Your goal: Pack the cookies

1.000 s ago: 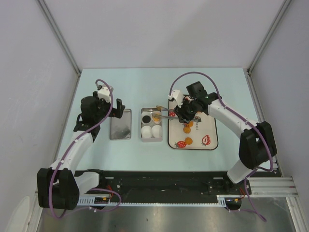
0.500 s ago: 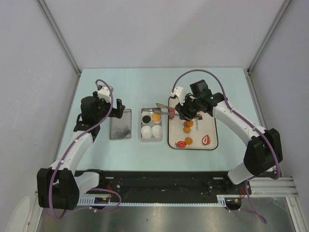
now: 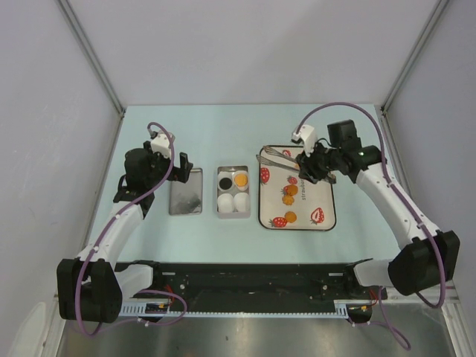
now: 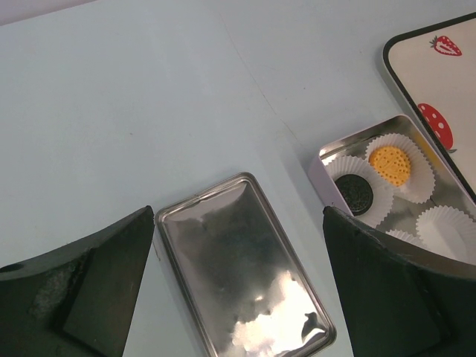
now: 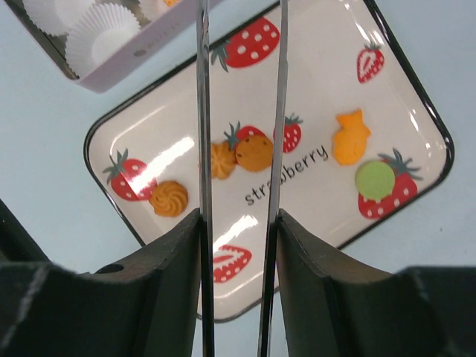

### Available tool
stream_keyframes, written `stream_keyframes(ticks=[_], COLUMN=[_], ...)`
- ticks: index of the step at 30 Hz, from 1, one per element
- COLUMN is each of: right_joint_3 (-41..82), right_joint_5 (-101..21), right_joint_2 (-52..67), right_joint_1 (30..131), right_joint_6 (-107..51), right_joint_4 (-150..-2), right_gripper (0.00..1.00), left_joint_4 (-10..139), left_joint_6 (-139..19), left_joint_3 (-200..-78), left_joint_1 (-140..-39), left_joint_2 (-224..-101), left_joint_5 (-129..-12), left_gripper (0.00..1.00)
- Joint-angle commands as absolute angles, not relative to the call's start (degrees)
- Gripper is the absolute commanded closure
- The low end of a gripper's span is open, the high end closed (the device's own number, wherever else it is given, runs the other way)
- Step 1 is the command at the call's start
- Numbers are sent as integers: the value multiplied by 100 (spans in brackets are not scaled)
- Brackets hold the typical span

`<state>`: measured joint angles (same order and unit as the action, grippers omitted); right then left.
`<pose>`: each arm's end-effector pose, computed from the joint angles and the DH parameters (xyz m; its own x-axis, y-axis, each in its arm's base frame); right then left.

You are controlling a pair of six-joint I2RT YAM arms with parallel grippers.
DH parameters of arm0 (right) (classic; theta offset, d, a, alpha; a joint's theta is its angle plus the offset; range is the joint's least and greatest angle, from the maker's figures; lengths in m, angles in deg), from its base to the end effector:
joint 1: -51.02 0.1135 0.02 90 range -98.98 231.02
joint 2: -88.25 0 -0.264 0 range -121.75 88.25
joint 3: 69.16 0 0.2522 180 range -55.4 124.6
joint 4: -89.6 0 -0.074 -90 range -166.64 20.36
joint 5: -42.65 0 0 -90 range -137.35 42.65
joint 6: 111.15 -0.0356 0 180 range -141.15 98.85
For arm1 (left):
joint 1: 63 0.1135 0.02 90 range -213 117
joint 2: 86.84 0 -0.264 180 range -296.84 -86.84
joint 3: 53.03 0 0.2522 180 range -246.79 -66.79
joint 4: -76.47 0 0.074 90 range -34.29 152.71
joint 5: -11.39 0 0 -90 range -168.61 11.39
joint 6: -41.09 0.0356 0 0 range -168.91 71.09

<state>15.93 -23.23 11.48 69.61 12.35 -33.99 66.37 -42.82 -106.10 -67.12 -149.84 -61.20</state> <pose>0.2610 0.1031 0.3277 -0.2848 -0.6273 -0.7249 -0.8477 0.5179 -0.1151 0.2486 -0.0286 0.2683 -0.3027 0.1233 -0.9451 0.3832 0.9237 -0.0022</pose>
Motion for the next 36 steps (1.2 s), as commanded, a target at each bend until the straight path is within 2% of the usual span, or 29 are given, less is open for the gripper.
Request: stream_keyframes(ticks=[1, 10, 18, 36], right_joint_3=[1263, 657, -37, -601], right_joint_5=[-2064, -1826, -2063, -2441], right_joint_2=[1828, 2646, 3156, 2963], right_joint_1=[6483, 5770, 5664, 5603], right_joint_6=[1549, 2657, 3193, 3211], right_joint_4=[-2797, -1303, -704, -1327], right_gripper=[55, 54, 53, 52], left_joint_4=[6772, 6693, 6684, 6667], left_joint_6=[-4196, -4223, -4205, -4170], left_joint_3=[-10722, -10810, -10863, -10863], left_joint_1=[-6740, -6740, -6740, -6740], left_joint_2=[-14924, -14986, -15117, -15223], left_joint_5=[-5945, -5953, -6032, -6050], left_gripper=[0, 0, 0, 0])
